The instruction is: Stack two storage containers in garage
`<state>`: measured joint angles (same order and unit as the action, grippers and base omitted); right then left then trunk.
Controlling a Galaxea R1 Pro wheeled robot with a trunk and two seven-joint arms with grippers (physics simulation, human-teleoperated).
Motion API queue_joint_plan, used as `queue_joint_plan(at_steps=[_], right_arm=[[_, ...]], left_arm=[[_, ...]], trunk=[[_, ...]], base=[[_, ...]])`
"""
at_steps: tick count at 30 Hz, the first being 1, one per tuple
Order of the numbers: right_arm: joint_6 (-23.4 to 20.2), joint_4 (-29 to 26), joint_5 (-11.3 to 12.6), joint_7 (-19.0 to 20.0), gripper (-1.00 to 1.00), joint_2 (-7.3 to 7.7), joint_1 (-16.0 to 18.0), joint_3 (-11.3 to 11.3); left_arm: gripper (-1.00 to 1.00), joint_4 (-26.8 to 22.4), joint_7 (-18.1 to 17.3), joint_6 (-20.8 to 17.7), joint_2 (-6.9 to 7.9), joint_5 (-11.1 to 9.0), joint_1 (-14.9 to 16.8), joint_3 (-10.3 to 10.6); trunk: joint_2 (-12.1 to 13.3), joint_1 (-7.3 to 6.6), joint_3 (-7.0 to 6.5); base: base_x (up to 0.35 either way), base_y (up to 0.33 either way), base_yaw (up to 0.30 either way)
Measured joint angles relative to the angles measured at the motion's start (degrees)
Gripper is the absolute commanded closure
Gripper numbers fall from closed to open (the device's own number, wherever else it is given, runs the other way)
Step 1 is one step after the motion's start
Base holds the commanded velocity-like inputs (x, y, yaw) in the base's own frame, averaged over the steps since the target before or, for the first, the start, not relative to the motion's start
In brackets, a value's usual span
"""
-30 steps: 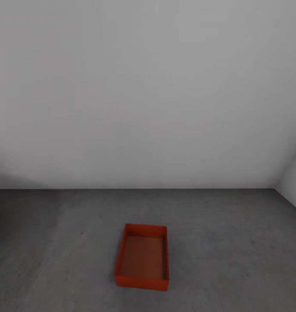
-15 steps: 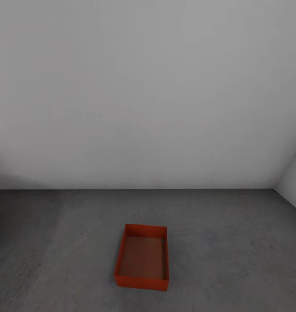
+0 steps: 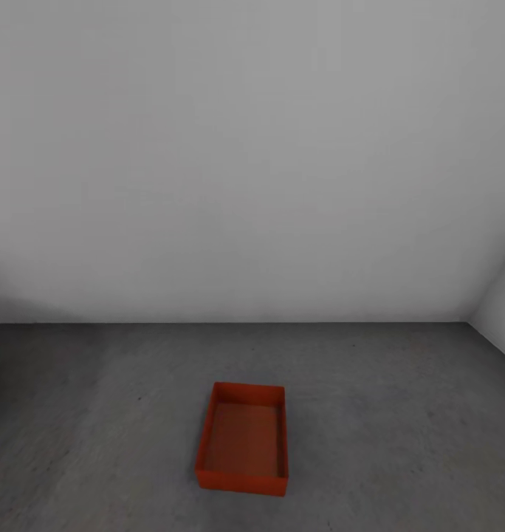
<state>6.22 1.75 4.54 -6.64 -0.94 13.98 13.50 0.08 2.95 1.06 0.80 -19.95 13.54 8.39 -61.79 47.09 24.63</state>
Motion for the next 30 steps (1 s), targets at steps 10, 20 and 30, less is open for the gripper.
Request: queue_joint_plan(at_steps=[10, 20, 30], right_arm=[[0.0, 0.0, 0.0, 0.0, -1.0, -0.14, 0.0, 0.0], [-0.38, 0.0, 0.0, 0.0, -1.0, -0.58, 0.0, 0.0], [-0.41, 0.0, 0.07, -0.07, -1.0, -0.54, -0.01, -0.02]], left_arm=[[-1.0, 0.04, -0.07, 0.44, 1.36, -0.01, -0.25, 0.0], [-1.0, 0.0, -0.09, 0.55, 1.56, 0.0, -0.45, 0.0], [-1.0, -0.01, -0.09, 0.56, 1.53, 0.0, -0.46, 0.0]], trunk=[[0.0, 0.0, 0.0], [0.0, 0.0, -0.64], [0.0, 0.0, -1.55]], base=[[0.0, 0.0, 0.0], [0.0, 0.0, 0.0], [0.0, 0.0, 0.0]])
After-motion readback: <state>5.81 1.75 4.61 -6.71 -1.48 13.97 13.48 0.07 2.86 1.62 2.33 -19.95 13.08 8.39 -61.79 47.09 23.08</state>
